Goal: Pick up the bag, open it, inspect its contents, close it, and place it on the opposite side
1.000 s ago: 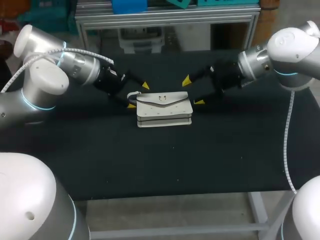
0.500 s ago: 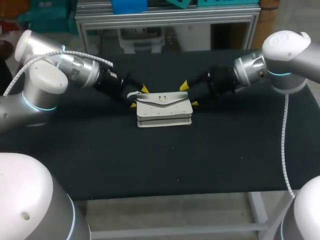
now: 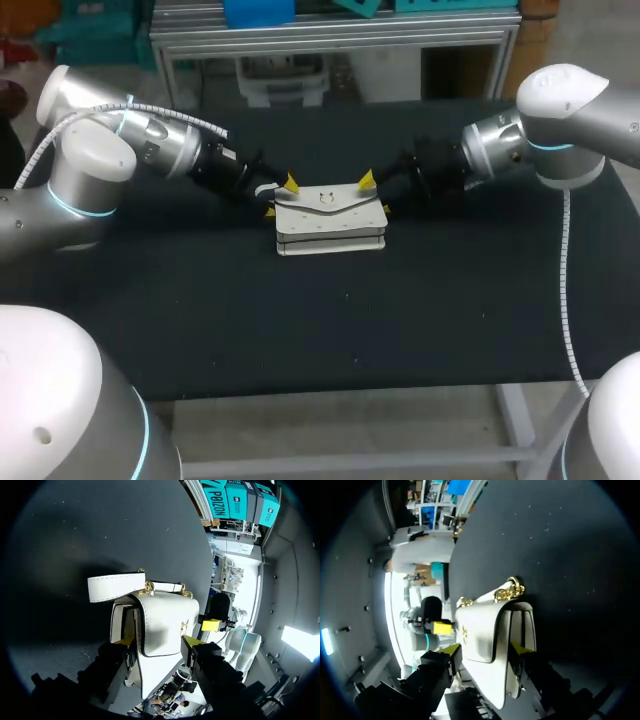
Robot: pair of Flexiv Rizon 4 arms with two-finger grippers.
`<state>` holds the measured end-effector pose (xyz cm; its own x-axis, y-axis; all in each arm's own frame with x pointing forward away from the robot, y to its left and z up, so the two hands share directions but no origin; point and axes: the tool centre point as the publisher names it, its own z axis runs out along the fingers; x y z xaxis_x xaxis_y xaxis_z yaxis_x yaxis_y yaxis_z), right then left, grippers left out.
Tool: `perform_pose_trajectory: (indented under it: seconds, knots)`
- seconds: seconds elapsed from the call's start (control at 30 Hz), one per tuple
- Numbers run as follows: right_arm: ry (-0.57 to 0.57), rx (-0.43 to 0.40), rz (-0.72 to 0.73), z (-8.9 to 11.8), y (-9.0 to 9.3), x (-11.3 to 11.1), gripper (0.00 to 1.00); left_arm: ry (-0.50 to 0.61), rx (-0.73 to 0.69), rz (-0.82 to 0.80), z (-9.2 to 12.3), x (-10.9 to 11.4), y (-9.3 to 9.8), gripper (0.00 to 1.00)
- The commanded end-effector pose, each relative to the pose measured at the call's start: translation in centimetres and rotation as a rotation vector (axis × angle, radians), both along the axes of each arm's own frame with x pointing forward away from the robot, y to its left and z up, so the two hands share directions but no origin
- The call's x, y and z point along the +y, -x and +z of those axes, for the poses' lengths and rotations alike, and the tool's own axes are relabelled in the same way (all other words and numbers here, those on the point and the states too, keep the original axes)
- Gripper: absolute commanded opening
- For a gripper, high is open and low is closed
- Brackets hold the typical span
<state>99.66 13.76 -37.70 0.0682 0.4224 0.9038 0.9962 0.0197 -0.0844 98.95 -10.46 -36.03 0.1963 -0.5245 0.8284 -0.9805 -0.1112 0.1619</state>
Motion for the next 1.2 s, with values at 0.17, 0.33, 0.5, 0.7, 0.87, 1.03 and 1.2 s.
perform_pose_trajectory:
  seconds: [0.17,0.33,0.5,0.7,0.87,1.03,1.2]
  knots:
    - [-0.02,-0.001,-0.004,-1.5,-0.2,0.2,0.51,0.086,-0.032,-0.048,-1.8,0.1,-0.2,0.44]
    - [-0.014,-0.008,-0.012,-1.5,-0.4,0.2,0.0,0.075,-0.041,-0.068,-1.8,-0.3,-0.3,0.42]
    - [-0.012,-0.045,-0.026,-0.6,-0.6,0.2,0.0,0.066,-0.056,-0.075,-1.4,-0.5,-0.3,0.26]
    - [-0.017,-0.094,-0.022,-0.1,-0.4,0.0,0.09,0.054,-0.08,-0.093,-0.8,-0.7,-0.3,0.29]
    - [-0.015,-0.105,-0.026,-0.2,-0.2,0.0,1.0,0.051,-0.086,-0.093,-0.7,-0.7,-0.2,0.44]
    - [-0.013,-0.109,-0.04,-0.1,-0.4,0.0,0.5,0.046,-0.084,-0.096,-0.7,-0.8,-0.2,0.34]
    - [-0.006,-0.096,-0.038,-0.5,-0.6,0.4,0.0,0.035,-0.068,-0.098,-1.4,-1.2,-0.4,0.0]
